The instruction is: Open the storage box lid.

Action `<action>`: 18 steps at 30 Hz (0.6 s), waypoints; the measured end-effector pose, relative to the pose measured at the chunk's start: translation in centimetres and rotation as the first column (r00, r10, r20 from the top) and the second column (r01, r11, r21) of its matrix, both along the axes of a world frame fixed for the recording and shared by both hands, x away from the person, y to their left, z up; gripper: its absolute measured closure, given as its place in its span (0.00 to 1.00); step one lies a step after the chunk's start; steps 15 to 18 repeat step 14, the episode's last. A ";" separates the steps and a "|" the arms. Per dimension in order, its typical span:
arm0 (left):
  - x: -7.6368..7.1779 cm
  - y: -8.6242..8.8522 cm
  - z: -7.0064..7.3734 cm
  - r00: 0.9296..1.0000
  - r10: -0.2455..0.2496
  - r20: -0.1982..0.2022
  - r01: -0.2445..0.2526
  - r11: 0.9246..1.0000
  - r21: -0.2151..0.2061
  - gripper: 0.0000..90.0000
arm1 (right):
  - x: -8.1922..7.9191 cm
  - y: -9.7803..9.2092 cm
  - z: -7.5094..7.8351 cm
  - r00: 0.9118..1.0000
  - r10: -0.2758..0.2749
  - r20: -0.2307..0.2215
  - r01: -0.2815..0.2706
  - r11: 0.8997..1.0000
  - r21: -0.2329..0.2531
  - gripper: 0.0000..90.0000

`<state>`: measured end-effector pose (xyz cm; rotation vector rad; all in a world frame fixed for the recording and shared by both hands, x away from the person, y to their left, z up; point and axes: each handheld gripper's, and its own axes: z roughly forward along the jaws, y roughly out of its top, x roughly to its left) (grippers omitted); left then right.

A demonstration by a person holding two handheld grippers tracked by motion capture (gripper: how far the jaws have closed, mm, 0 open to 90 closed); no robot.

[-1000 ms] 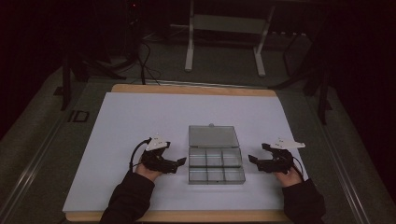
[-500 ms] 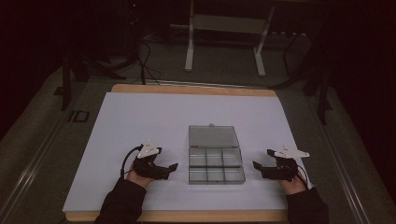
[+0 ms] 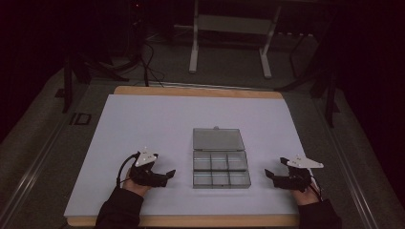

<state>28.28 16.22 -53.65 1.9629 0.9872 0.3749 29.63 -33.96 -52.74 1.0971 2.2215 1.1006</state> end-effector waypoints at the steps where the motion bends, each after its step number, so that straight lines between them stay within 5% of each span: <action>1: -0.1 0.0 0.0 1.000 -0.002 0.002 0.001 1.000 0.005 0.08 | -0.1 -0.1 -0.1 1.000 -0.003 -0.002 0.003 1.000 -0.003 0.18; 18: -0.5 0.4 -0.3 0.999 -0.027 0.036 0.028 0.999 -0.039 0.08 | -0.4 -0.3 -0.5 1.000 -0.014 0.024 0.014 1.000 -0.006 0.18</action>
